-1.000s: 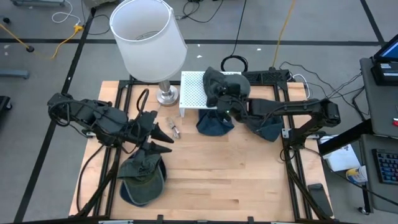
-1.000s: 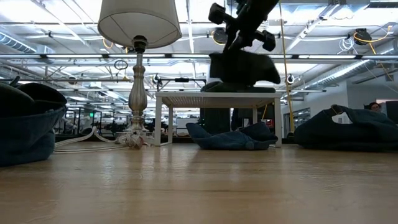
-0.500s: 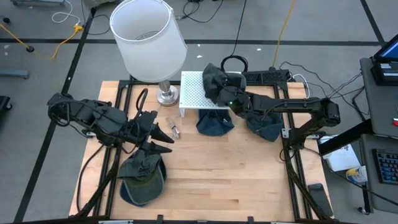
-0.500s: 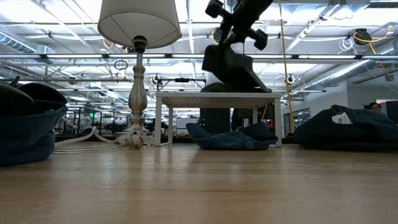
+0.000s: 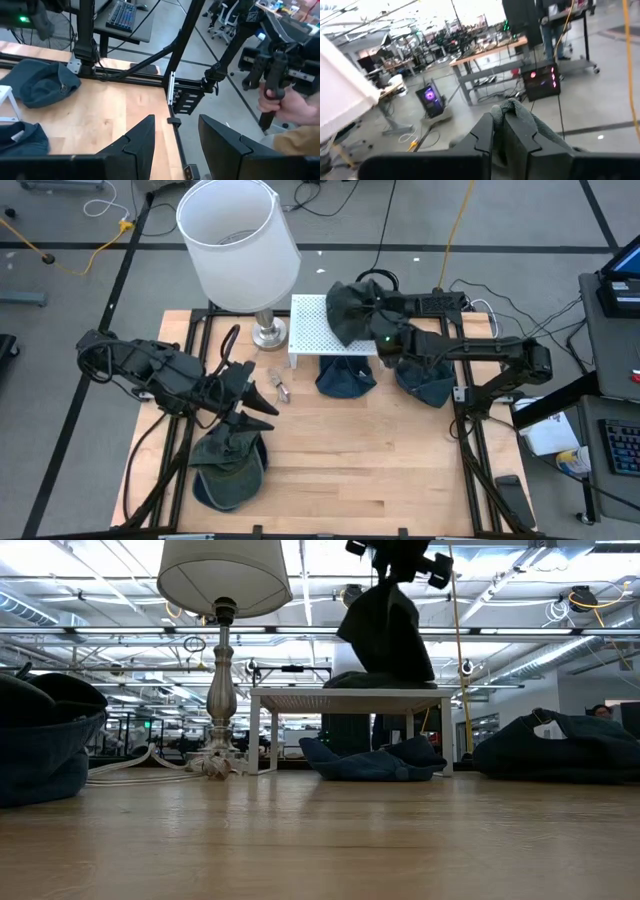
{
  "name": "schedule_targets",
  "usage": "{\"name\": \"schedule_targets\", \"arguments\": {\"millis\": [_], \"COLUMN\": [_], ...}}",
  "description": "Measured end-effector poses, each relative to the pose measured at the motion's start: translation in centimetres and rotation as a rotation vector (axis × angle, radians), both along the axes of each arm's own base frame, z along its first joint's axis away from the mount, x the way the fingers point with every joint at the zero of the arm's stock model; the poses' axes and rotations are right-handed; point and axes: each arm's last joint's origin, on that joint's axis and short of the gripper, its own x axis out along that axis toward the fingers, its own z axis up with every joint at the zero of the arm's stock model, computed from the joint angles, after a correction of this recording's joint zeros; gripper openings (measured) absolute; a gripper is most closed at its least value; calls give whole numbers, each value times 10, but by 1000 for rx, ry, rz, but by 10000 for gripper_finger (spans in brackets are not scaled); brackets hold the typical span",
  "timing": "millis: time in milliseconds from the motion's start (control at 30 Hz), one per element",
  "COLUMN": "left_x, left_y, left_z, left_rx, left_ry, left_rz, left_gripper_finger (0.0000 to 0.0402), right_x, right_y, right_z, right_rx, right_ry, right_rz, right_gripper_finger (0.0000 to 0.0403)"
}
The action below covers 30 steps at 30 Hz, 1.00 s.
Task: Pick & Place hat
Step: Stack the top gray cap on the gray cap on the shelf
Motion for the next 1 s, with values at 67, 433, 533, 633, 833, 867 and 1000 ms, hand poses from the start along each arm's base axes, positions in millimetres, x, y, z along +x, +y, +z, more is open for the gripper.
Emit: {"name": "schedule_targets", "arguments": {"millis": [67, 433, 533, 633, 833, 867, 1000], "left_x": [0, 1, 1, 1, 2, 2, 2], "left_y": [0, 2, 2, 2, 2, 2, 2], "left_z": [0, 0, 0, 0, 0, 0, 0], "left_rx": [10, 20, 33, 36, 52, 52, 57], "left_ry": [-3, -9, -13, -14, -18, -18, -20], "left_rz": [-2, 4, -1, -2, -8, -8, -18], "left_gripper_finger": [154, 154, 154, 154, 154, 154, 154], "right_x": [0, -9, -10, -12, -14, -12, -2], "right_y": [-4, -26, -29, -33, -41, -41, -35], "right_z": [4, 20, 22, 22, 20, 18, 10], "right_rx": [-22, -83, -92, -92, -86, -86, -81], "right_ry": [17, 30, 52, 67, 90, 83, 95], "right_rz": [-10, -134, -143, -163, -204, -202, -171], "right_gripper_finger": [18, 18, 18, 18, 18, 18, 18]}}
